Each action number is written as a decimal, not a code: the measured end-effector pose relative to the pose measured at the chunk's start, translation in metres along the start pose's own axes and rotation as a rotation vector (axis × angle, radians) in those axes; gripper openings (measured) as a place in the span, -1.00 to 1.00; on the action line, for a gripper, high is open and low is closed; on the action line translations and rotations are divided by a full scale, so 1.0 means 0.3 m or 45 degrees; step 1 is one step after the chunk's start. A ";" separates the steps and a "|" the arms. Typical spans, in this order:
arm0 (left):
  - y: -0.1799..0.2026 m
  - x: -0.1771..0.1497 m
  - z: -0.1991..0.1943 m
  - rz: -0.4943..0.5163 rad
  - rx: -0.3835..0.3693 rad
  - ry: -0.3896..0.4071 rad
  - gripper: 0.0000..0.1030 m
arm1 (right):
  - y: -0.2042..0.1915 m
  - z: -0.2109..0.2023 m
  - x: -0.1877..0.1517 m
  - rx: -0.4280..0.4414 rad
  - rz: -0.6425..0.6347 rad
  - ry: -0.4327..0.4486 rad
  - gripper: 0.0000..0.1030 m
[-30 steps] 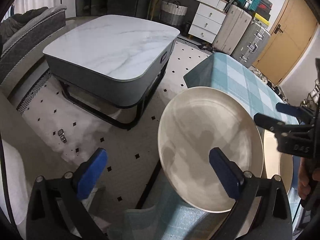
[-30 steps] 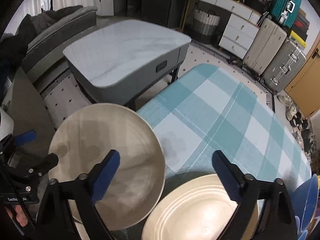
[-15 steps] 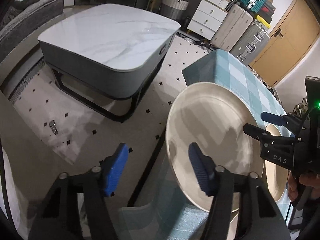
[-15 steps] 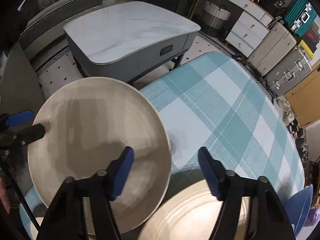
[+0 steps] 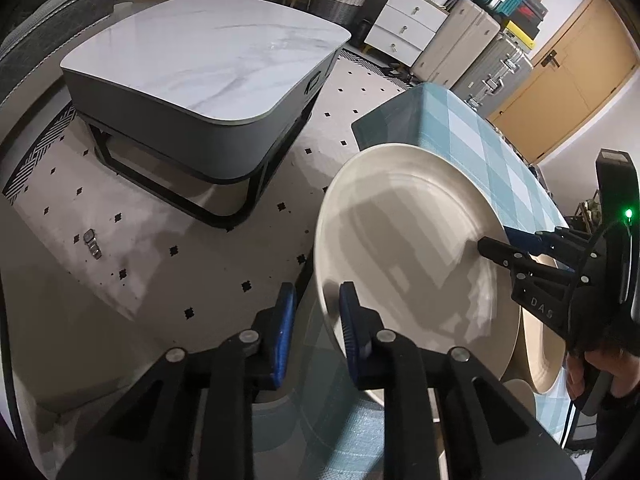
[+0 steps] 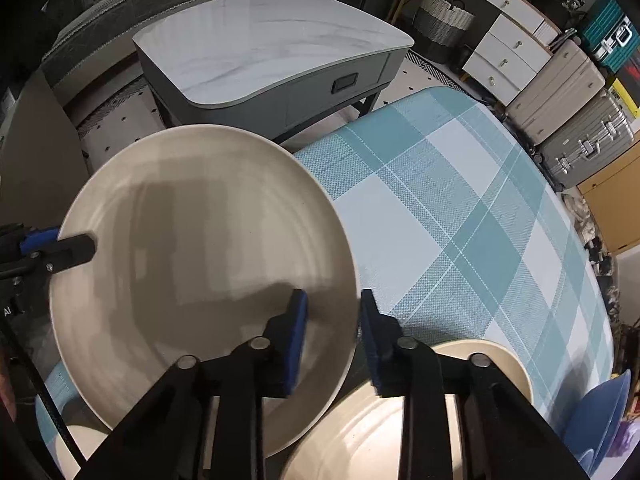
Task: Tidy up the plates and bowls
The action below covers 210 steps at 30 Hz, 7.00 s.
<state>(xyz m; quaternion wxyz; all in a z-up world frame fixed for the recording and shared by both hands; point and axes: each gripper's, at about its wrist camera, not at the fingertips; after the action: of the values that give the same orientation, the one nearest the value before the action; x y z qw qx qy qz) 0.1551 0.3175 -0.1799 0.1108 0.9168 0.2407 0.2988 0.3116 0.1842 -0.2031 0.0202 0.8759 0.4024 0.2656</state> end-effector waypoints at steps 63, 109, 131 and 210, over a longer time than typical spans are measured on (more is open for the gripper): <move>0.060 0.039 -0.038 -0.017 0.015 -0.117 -0.76 | 0.126 -0.065 0.026 0.194 0.312 -0.047 -0.84; 0.241 -0.389 -0.273 0.292 0.080 -0.225 -0.73 | -0.014 -0.452 -0.555 0.159 0.358 -0.021 -0.88; 0.259 -0.429 -0.262 0.383 0.123 -0.245 -0.73 | -0.054 -0.433 -0.673 0.148 0.290 -0.078 -0.83; 0.756 -0.660 -0.617 0.534 -0.100 0.564 0.99 | 0.062 -1.136 -1.226 -0.457 0.809 0.901 0.98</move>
<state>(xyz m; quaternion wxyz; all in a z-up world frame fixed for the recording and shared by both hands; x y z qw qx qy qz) -0.0108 0.0332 -0.0515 0.0269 0.8540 0.0526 0.5169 -0.0365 -0.1523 -0.0712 -0.0489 0.7941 0.0462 0.6041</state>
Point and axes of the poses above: each gripper's, at about its wrist camera, not at the fingertips, and z roughly the way its jaws point, y to its right, x to its top, and after that the axes turned 7 degrees about y, right-handed
